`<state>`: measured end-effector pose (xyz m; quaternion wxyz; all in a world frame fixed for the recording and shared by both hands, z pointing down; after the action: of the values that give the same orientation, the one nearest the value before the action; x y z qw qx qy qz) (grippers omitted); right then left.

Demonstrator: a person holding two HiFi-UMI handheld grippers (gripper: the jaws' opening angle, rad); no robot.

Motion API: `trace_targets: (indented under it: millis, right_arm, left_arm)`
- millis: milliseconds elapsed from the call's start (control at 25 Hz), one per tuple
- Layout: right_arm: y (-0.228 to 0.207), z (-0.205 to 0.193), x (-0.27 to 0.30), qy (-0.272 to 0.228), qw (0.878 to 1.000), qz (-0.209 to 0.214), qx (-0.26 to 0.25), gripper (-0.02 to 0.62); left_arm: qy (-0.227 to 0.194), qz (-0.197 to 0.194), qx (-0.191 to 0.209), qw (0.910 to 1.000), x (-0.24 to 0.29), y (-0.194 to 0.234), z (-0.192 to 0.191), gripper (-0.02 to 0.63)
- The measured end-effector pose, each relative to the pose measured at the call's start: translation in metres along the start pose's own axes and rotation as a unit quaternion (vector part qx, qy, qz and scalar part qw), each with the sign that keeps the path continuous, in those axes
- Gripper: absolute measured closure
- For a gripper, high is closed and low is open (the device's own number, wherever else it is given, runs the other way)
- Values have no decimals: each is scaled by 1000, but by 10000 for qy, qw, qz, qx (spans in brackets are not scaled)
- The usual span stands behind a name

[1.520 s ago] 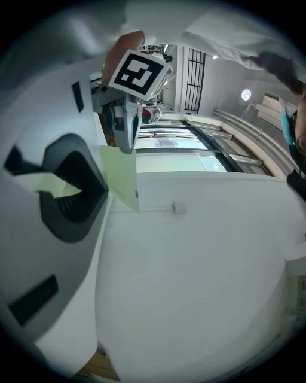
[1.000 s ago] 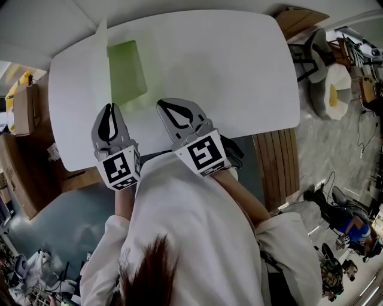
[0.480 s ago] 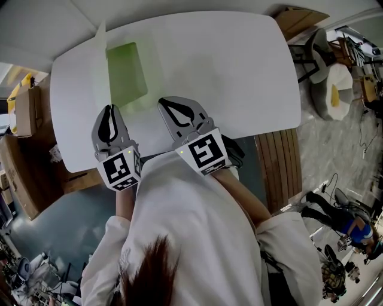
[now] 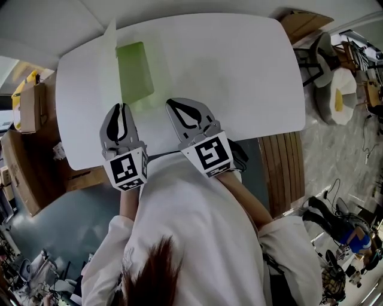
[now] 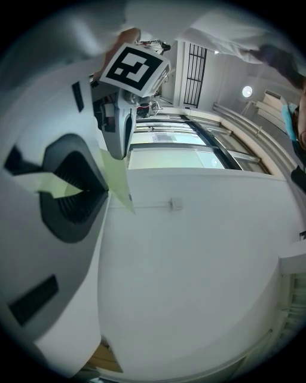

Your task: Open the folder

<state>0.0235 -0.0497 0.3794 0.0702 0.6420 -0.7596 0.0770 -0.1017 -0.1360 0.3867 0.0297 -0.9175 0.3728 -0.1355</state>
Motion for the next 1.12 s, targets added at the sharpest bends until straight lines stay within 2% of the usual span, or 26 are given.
trace_targets:
  millis: [240,520,760,1120]
  right_arm:
    - [2,-4,-5,20,10000,23,66,589]
    - [-7,-6,-25,-2,9999,131,46,589]
    - [-27,-3,-58,-50,9999,160,17,589]
    - [-43,0,-99,-192,9995,238,-44,589]
  left_arm:
    - [-51,-81,2,10000,-6,-7,1,568]
    - [-130,177,-123,9997,-16,-18,8,569]
    - [-255,217,-216,9992,-23,-53,24,597]
    - [-340,291,-746,9962,-42,-92,42,598]
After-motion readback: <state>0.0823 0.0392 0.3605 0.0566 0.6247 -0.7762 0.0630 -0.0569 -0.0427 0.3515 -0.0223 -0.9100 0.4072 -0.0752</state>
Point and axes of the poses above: the fingertips, and each gripper's own axes: x forward along the fingers, y to its left, z out of its top, the point moved 5 cm from there along -x, backward along the fingers, and after that the axes turned 1 degree about -y, right-handed, at the moved point
